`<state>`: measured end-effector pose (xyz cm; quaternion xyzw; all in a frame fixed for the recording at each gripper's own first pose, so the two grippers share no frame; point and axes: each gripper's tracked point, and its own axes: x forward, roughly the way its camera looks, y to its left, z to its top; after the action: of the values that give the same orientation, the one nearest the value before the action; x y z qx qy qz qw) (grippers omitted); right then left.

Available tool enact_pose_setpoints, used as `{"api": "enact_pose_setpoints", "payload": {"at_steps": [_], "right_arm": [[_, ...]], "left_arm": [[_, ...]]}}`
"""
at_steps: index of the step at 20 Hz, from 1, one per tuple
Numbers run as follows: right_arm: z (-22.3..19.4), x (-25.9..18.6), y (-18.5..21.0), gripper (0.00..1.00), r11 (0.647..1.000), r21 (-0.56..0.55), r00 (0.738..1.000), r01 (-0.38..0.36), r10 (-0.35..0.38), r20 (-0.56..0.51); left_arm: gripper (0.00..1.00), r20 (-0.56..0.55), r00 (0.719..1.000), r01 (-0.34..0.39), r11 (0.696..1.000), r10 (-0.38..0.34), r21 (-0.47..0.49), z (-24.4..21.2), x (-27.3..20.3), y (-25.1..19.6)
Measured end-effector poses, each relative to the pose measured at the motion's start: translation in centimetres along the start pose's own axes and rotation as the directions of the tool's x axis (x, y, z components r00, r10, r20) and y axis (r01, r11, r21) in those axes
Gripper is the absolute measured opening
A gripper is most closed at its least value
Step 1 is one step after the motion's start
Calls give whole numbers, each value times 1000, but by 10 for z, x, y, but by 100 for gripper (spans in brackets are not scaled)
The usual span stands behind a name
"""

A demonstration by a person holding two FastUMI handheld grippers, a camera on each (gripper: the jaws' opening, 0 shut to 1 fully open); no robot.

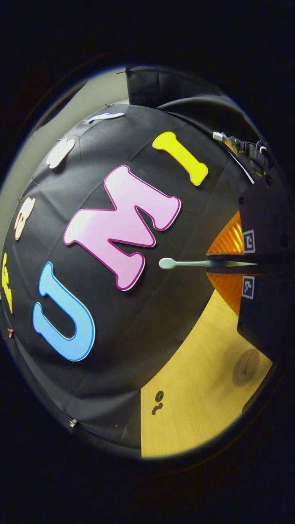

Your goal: Put the toothbrush and toothpaste on the desktop into the cup, then pick up the cup and place it on the coaster on the desktop.

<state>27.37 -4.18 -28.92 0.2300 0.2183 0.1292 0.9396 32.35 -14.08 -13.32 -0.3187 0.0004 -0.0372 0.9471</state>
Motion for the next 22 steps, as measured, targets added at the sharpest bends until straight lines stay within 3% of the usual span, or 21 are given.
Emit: {"api": "enact_pose_setpoints", "payload": {"at_steps": [6, 7, 15, 22], "right_arm": [[-3, -22, -14, 36, 1000, -24, 1000, 12, -12, -15], [-3, -26, -18, 46, 1000, -21, 1000, 21, -21, -13], [-1, -46, -49, 47, 998, 27, 998, 64, -64, -11], [-21, -50, -56, 47, 998, 15, 997, 61, -60, -54]], "left_arm": [[6, -15, 1000, -7, 1000, 7, 8, -28, 22, 6], [6, -24, 1000, -8, 1000, 8, 14, -36, 25, 8], [6, -79, 996, -28, 996, 35, 80, -83, 35, 22], [6, -100, 993, -42, 987, 58, 155, -113, 28, 33]]}}
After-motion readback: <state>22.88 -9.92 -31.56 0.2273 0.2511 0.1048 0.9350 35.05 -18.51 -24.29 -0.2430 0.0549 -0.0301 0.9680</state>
